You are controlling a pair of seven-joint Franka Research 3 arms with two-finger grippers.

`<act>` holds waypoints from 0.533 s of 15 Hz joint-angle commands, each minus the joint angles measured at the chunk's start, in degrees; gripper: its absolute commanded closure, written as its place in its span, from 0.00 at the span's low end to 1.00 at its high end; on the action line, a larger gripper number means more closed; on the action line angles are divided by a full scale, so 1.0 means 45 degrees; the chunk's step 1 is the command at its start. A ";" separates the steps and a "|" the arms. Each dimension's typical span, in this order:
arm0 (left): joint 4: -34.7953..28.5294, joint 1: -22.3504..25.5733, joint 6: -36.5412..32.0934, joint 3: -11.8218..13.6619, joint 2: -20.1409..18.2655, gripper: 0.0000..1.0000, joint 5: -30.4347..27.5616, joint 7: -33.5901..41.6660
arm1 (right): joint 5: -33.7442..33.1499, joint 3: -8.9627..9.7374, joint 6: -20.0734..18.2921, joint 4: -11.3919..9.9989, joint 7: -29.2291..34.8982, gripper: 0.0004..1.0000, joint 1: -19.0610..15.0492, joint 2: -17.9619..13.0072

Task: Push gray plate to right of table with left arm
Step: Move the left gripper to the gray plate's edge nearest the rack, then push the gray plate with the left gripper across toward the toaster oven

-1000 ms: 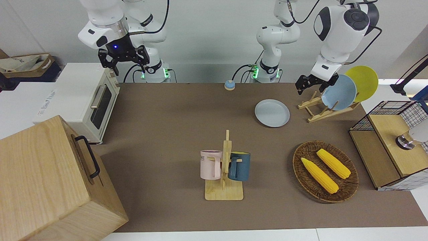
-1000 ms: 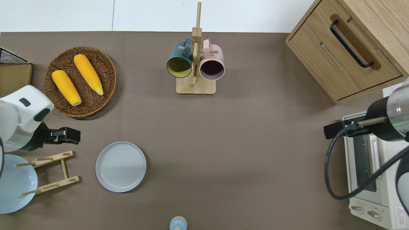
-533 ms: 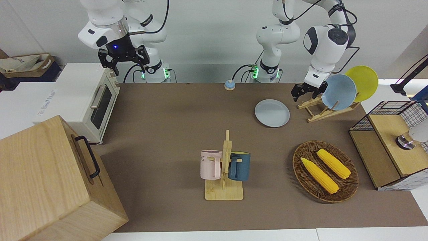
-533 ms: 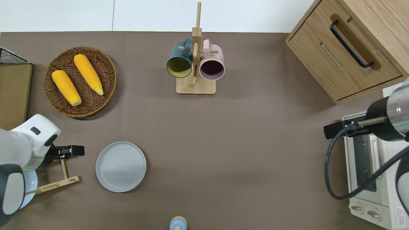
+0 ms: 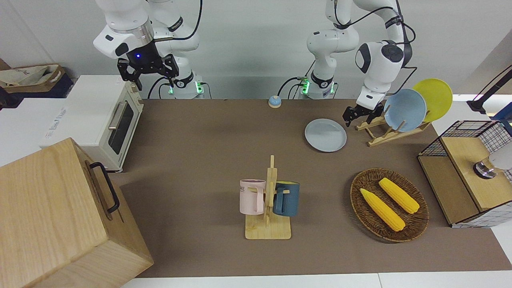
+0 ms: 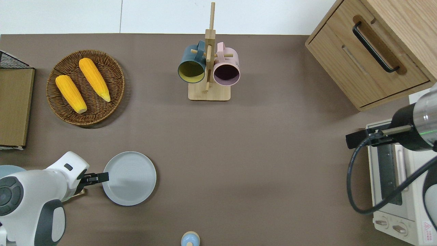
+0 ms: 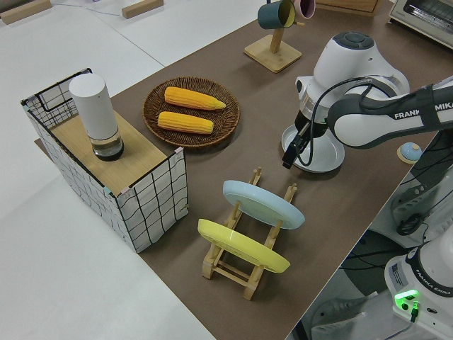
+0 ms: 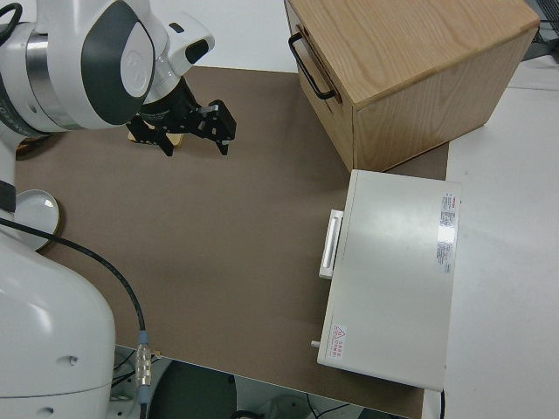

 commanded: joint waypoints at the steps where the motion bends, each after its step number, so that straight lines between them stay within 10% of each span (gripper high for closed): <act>1: -0.0173 -0.0082 0.0877 0.0065 0.0753 0.00 -0.0201 0.0224 | 0.0074 0.0214 -0.0198 0.0111 0.0165 0.02 -0.0251 -0.0037; 4: -0.0193 -0.0101 0.1559 0.0045 0.1594 0.01 -0.0201 0.0223 | 0.0074 0.0214 -0.0198 0.0111 0.0165 0.02 -0.0251 -0.0037; 5: -0.0173 -0.0101 0.1446 0.0007 0.1634 0.26 -0.0201 0.0049 | 0.0074 0.0214 -0.0198 0.0111 0.0165 0.02 -0.0251 -0.0037; 6: -0.0154 -0.0005 0.0826 0.0006 0.1557 0.76 -0.0259 -0.0146 | 0.0074 0.0194 -0.0198 0.0111 0.0165 0.02 -0.0251 -0.0037; 7: -0.0115 -0.0062 0.0452 0.0026 0.1479 0.98 -0.0356 -0.0012 | 0.0055 0.0214 -0.0198 0.0111 0.0165 0.02 -0.0251 -0.0037; 8: -0.0037 -0.0082 0.0352 0.0026 0.1362 1.00 -0.0357 0.0008 | 0.0074 0.0214 -0.0198 0.0111 0.0165 0.02 -0.0251 -0.0037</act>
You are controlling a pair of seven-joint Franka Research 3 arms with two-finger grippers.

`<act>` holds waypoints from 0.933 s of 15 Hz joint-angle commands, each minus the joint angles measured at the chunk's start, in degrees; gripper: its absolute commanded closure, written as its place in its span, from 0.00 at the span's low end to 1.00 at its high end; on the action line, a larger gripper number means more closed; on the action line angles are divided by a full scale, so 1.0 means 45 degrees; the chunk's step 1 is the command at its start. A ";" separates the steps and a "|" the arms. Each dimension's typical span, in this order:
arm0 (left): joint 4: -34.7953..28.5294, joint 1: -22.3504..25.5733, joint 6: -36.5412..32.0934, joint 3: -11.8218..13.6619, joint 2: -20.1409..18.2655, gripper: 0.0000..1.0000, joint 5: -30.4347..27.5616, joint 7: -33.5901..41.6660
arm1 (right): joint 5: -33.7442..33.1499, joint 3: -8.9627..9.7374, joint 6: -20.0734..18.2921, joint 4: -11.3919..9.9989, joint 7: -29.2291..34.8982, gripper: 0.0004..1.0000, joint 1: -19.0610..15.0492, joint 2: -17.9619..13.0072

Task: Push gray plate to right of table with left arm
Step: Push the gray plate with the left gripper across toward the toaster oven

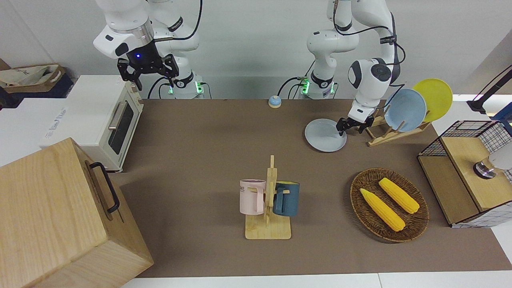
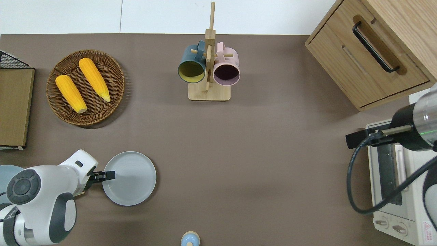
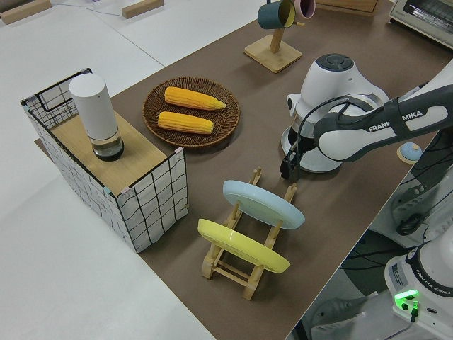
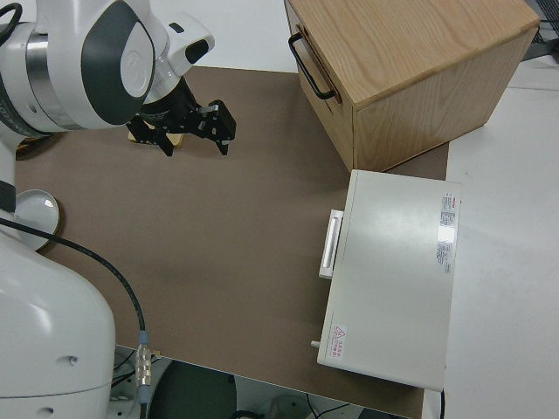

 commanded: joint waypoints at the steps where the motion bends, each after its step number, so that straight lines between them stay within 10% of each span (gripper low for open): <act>1: -0.0025 -0.0056 -0.0586 0.0036 -0.0464 1.00 -0.0156 0.0028 | 0.0074 0.0214 -0.0198 0.0111 0.0166 0.02 -0.0251 -0.0037; 14: 0.0403 -0.0796 -0.0371 -0.0062 0.0372 1.00 -0.0446 -0.0244 | 0.0074 0.0214 -0.0198 0.0111 0.0166 0.02 -0.0251 -0.0037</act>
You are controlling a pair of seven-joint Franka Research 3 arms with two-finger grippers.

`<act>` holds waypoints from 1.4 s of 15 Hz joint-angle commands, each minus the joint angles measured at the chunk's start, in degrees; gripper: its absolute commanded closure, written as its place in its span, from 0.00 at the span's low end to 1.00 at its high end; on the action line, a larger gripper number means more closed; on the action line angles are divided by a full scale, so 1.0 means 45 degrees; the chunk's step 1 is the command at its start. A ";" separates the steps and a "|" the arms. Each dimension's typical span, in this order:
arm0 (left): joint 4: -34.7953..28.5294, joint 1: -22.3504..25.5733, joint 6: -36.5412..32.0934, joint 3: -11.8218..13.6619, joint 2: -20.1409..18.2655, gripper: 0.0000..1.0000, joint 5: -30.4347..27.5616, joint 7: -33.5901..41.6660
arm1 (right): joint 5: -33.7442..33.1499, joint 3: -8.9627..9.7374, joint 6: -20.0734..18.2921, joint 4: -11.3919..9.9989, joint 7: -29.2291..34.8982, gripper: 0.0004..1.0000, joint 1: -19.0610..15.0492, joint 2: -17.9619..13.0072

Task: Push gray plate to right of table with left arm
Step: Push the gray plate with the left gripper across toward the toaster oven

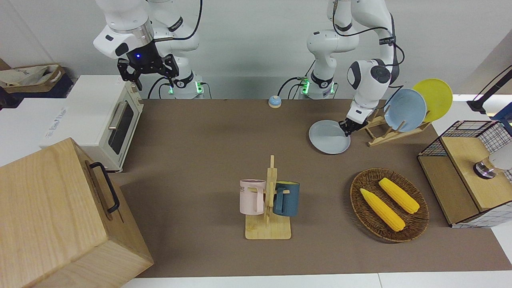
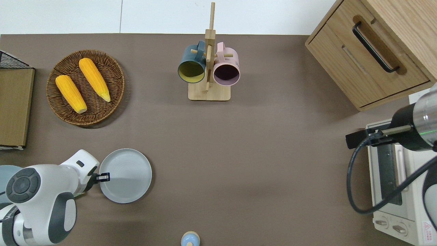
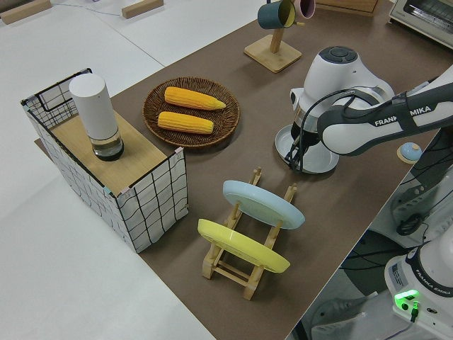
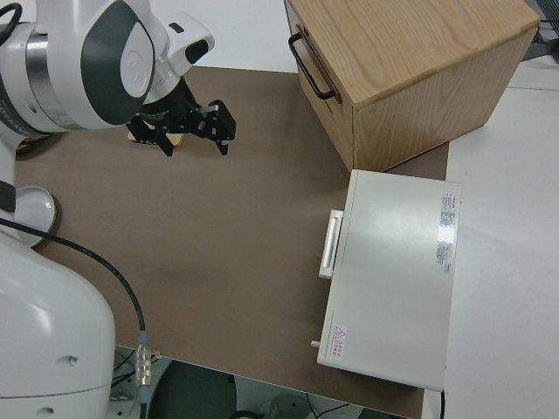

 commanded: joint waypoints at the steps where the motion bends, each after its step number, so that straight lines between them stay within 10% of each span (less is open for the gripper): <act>1: 0.0349 -0.0907 0.0150 0.0009 0.0845 1.00 -0.0397 -0.0442 | 0.0074 0.0214 -0.0198 0.0111 0.0166 0.02 -0.0251 -0.0037; 21: 0.5405 -0.8915 0.0189 -0.0108 0.5395 1.00 -0.0280 -1.2941 | 0.0074 0.0214 -0.0198 0.0111 0.0166 0.02 -0.0251 -0.0037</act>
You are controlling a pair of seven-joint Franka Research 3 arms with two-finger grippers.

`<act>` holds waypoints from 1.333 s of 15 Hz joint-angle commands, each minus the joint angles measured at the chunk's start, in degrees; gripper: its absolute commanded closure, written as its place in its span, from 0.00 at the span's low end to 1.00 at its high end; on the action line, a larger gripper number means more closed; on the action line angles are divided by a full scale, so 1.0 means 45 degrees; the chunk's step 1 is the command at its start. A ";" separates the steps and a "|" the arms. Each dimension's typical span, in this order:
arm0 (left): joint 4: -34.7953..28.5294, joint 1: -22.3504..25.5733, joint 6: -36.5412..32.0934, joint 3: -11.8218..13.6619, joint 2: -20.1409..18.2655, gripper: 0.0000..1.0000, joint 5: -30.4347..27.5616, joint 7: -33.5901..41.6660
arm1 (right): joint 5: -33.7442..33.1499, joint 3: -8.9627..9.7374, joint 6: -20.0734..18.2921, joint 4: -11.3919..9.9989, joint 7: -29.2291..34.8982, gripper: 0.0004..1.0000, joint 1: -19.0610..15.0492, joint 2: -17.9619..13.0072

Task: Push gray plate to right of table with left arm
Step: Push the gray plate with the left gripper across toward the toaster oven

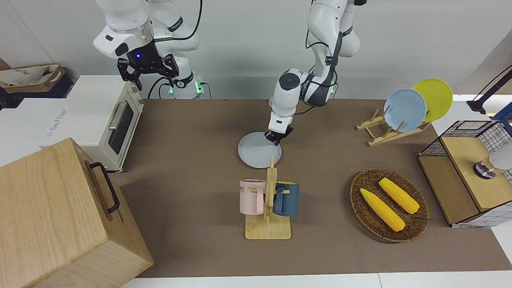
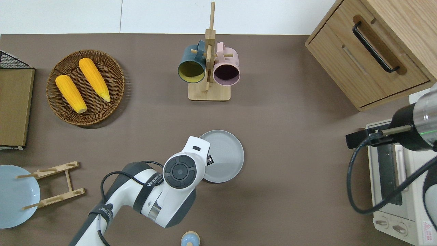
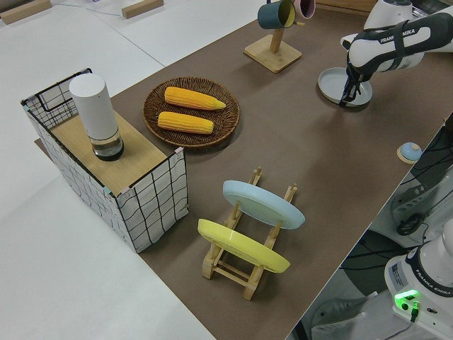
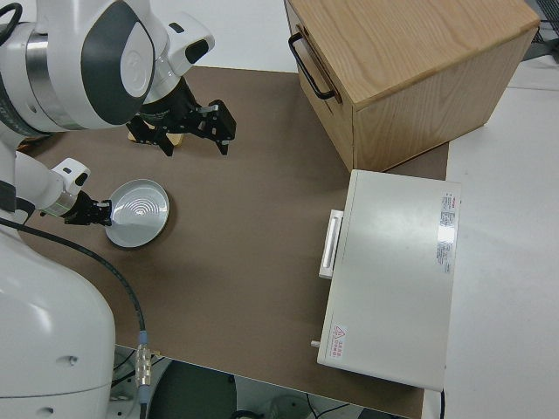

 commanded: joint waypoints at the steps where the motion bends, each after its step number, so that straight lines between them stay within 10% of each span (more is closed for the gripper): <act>1: 0.0841 -0.0937 0.0133 -0.0063 0.1512 1.00 -0.0077 -0.1178 | 0.0055 0.0194 -0.0198 0.0111 0.0165 0.02 -0.0251 -0.0037; 9: 0.2210 -0.1858 -0.0023 -0.0043 0.2199 1.00 -0.0077 -0.2374 | 0.0074 0.0214 -0.0198 0.0111 0.0165 0.02 -0.0251 -0.0037; 10: 0.2211 -0.1838 -0.0023 -0.0043 0.2199 0.92 -0.0077 -0.2374 | 0.0074 0.0214 -0.0198 0.0111 0.0165 0.02 -0.0251 -0.0037; 13: 0.2444 -0.1702 -0.0275 -0.0024 0.2121 0.00 -0.0116 -0.2355 | 0.0055 0.0214 -0.0198 0.0111 0.0165 0.02 -0.0251 -0.0037; 20: 0.3401 -0.1643 -0.1994 0.0112 0.1984 0.00 -0.0058 -0.2120 | 0.0055 0.0214 -0.0198 0.0111 0.0165 0.02 -0.0251 -0.0037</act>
